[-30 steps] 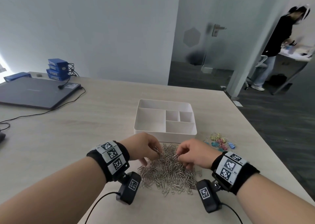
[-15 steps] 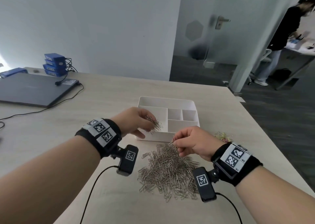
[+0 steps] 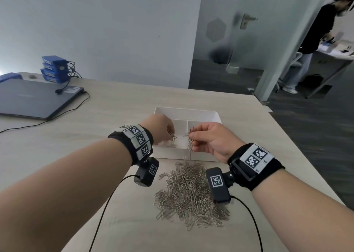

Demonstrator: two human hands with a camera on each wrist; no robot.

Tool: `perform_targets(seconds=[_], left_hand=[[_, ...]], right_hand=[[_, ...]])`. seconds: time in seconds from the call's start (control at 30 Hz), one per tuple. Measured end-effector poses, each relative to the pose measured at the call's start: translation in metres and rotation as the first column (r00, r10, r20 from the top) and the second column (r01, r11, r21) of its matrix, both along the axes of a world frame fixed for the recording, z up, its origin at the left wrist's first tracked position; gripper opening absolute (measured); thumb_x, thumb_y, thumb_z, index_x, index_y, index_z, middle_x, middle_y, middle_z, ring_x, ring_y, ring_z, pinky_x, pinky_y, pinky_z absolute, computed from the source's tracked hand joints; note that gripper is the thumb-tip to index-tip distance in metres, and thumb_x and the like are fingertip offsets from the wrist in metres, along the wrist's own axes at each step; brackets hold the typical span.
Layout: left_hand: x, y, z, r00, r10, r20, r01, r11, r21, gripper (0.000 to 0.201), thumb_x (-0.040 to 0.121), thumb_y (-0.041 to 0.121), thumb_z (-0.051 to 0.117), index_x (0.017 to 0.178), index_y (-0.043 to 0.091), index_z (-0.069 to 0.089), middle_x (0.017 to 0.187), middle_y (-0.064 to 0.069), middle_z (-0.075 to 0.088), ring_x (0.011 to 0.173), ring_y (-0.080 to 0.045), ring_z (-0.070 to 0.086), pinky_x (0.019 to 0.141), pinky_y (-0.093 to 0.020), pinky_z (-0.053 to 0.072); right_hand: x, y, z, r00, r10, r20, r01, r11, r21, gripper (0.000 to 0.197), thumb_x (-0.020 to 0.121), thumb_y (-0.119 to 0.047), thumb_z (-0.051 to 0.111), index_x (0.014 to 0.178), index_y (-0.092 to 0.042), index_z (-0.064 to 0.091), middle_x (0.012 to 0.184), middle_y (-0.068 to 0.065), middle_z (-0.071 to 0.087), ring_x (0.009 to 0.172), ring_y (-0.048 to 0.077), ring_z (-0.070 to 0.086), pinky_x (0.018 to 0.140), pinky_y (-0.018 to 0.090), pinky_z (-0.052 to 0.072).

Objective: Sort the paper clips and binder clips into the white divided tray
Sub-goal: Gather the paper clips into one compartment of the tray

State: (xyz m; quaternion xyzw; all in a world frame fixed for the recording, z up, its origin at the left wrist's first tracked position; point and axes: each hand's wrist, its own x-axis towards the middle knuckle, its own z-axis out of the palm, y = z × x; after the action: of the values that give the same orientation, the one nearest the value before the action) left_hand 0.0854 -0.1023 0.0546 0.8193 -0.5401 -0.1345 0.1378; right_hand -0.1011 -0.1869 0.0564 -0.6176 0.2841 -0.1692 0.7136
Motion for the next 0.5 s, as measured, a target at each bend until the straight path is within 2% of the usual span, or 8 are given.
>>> perform_targets(seconds=[0.07,0.1,0.17,0.23,0.33,0.4,0.5], left_hand=[[0.001,0.003,-0.001,0.999,-0.011,0.037,0.012,1.0,-0.028,0.02,0.091,0.02,0.065,0.108,0.022,0.075,0.104,0.006,0.073,0.062,-0.003,0.057,0.051,-0.012,0.042],[0.001,0.004,-0.002,0.999,-0.008,0.032,0.01,0.999,-0.044,0.022,0.091,0.02,0.065,0.111,0.023,0.075,0.106,0.007,0.073,0.068,-0.004,0.057,0.054,-0.012,0.042],[0.005,0.009,-0.003,1.0,0.011,0.002,-0.011,0.997,-0.077,0.024,0.09,0.02,0.066,0.112,0.025,0.074,0.106,0.008,0.073,0.08,-0.007,0.06,0.068,-0.017,0.048],[0.008,0.016,-0.004,0.999,0.038,-0.033,-0.041,0.993,-0.114,0.022,0.089,0.02,0.066,0.109,0.026,0.074,0.103,0.008,0.073,0.081,-0.007,0.061,0.076,-0.021,0.051],[0.013,0.032,-0.008,0.976,0.087,-0.198,-0.126,0.973,-0.195,0.016,0.09,0.019,0.063,0.097,0.027,0.075,0.092,0.007,0.075,0.068,-0.008,0.066,0.062,-0.025,0.057],[0.013,0.043,-0.011,0.942,0.107,-0.318,-0.183,0.958,-0.222,0.016,0.089,0.018,0.062,0.093,0.026,0.075,0.084,0.002,0.075,0.073,-0.017,0.072,0.058,-0.034,0.062],[0.008,0.058,-0.018,0.922,0.11,-0.371,-0.195,0.96,-0.2,0.015,0.09,0.019,0.063,0.094,0.026,0.076,0.079,0.001,0.074,0.076,-0.018,0.072,0.056,-0.032,0.062]], right_hand=[[0.01,-0.002,0.007,0.999,-0.026,0.027,0.027,1.0,-0.014,0.007,0.09,0.007,0.065,0.091,0.001,0.064,0.066,0.009,0.063,0.055,0.015,0.062,0.056,0.027,0.061],[0.015,-0.004,0.01,0.998,-0.042,0.039,0.043,0.999,-0.023,0.006,0.09,0.007,0.064,0.093,0.002,0.064,0.066,0.009,0.063,0.057,0.015,0.062,0.057,0.027,0.061],[0.026,-0.006,0.014,0.996,-0.077,0.052,0.08,0.996,-0.042,0.006,0.09,0.005,0.065,0.096,0.002,0.065,0.068,0.009,0.065,0.059,0.016,0.063,0.058,0.027,0.061],[0.037,-0.009,0.016,0.991,-0.121,0.062,0.125,0.99,-0.063,0.007,0.09,0.004,0.066,0.096,0.002,0.066,0.069,0.009,0.065,0.059,0.017,0.064,0.059,0.027,0.06],[0.053,-0.01,0.011,0.982,-0.184,0.046,0.188,0.976,-0.113,0.007,0.09,0.004,0.067,0.096,0.002,0.067,0.07,0.009,0.064,0.06,0.016,0.064,0.061,0.029,0.062],[0.06,-0.008,0.003,0.98,-0.197,-0.004,0.193,0.964,-0.184,0.005,0.089,0.003,0.068,0.093,0.0,0.067,0.071,0.01,0.064,0.063,0.017,0.064,0.068,0.033,0.063],[0.067,-0.006,-0.012,0.972,-0.193,-0.13,0.142,0.935,-0.325,0.005,0.088,0.002,0.069,0.087,-0.003,0.066,0.075,0.013,0.066,0.066,0.021,0.065,0.074,0.039,0.063]])
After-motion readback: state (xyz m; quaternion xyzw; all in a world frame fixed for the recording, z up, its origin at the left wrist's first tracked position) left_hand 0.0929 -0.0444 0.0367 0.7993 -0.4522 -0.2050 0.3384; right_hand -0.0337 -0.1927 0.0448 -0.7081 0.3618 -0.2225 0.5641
